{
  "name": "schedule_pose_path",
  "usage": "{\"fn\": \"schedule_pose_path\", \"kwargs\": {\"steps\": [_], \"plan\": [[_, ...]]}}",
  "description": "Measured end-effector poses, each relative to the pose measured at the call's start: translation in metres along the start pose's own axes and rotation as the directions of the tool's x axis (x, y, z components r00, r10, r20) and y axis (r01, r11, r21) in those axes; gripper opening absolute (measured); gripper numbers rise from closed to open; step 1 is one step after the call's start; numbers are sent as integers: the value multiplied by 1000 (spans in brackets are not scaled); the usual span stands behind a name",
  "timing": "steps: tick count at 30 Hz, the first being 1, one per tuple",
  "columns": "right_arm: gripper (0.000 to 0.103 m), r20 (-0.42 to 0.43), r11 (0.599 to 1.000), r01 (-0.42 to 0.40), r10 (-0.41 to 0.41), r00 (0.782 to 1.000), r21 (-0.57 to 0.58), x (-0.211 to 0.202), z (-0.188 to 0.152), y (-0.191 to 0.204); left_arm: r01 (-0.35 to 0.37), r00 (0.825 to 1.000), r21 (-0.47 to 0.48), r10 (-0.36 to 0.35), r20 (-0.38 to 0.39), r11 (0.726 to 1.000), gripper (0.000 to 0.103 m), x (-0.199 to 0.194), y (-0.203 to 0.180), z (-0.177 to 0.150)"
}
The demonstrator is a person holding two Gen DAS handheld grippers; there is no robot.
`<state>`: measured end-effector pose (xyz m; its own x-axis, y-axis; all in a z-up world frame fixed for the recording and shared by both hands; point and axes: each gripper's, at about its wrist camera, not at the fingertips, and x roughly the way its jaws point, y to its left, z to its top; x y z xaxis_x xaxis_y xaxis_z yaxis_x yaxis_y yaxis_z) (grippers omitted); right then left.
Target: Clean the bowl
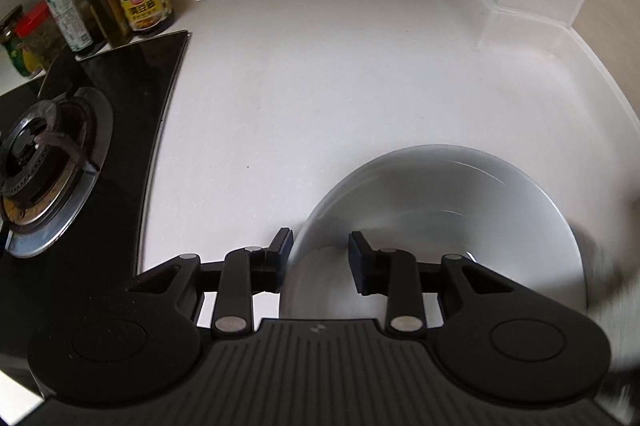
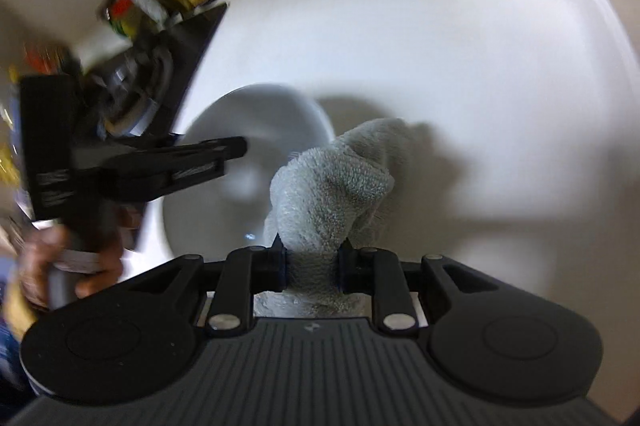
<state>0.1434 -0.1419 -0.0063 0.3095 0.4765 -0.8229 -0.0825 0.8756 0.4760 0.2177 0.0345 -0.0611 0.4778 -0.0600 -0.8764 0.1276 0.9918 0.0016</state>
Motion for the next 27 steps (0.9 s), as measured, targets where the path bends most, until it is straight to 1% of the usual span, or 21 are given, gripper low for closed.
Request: {"fn": "schedule_pose_path", "kwargs": {"steps": [1, 2, 3, 5, 6, 7, 8, 10, 11, 12, 14, 16, 19, 21, 22, 24, 26, 27], "plan": [[19, 6, 1000, -14, 14, 1000, 9, 0, -7, 2, -8, 1000, 4, 8, 0, 1000, 37, -1, -1, -1], [19, 9, 999, -48, 48, 999, 6, 2, -20, 10, -9, 1000, 10, 9, -1, 1000, 35, -1, -2, -1], [18, -3, 996, -87, 87, 996, -15, 5, -29, 15, -11, 1000, 16, 11, -3, 1000, 34, -2, -3, -2], [17, -34, 989, -138, 136, 990, -60, 15, -46, 26, -8, 1000, 28, 8, -7, 1000, 30, -3, -2, -3], [17, -40, 986, -135, 131, 991, -94, 16, -51, 29, 1, 1000, 34, -1, -12, 999, 29, -3, -1, -3], [17, -40, 983, -84, 79, 996, -161, 22, -58, 33, 19, 1000, 48, -17, -24, 999, 27, -3, 1, -2], [16, -30, 977, -12, 6, 1000, -212, 23, -60, 31, 28, 999, 52, -26, -29, 998, 24, -3, 3, -2], [16, -15, 973, 35, -39, 999, -229, 20, -55, 22, 52, 998, 67, -49, -47, 996, 22, -2, 6, -1], [16, 18, 968, 84, -83, 996, -235, 14, -49, 13, 63, 997, 76, -59, -55, 995, 22, -2, 7, -1], [16, 39, 964, 108, -102, 994, -241, 12, -43, 8, 64, 997, 82, -60, -58, 995, 22, -1, 7, 0], [16, 126, 941, 162, -130, 983, -297, 12, -19, -8, 68, 996, 109, -61, -66, 992, 22, 0, 5, 0], [17, 190, 920, 175, -113, 975, -352, 23, 1, -18, 74, 995, 115, -66, -69, 991, 22, 0, 5, 0], [16, 227, 884, 135, -33, 973, -448, 56, 32, -26, 74, 995, 97, -67, -78, 993, 22, 2, 10, 2], [16, 237, 879, 82, 36, 971, -470, 66, 41, -31, 79, 994, 65, -73, -85, 995, 21, 3, 15, 4], [16, 234, 882, 75, 41, 971, -466, 70, 39, -32, 81, 993, 37, -78, -90, 996, 22, 4, 17, 5], [16, 211, 892, 64, 36, 977, -447, 77, 38, -30, 61, 995, 6, -60, -84, 998, 23, 4, 15, 4], [16, 205, 891, 80, 15, 979, -447, 70, 17, -25, 40, 996, 4, -39, -75, 999, 26, 3, 13, 3], [16, 204, 897, 82, 9, 979, -434, 65, 6, -23, 29, 997, 7, -28, -75, 1000, 27, 3, 11, 3]]}}
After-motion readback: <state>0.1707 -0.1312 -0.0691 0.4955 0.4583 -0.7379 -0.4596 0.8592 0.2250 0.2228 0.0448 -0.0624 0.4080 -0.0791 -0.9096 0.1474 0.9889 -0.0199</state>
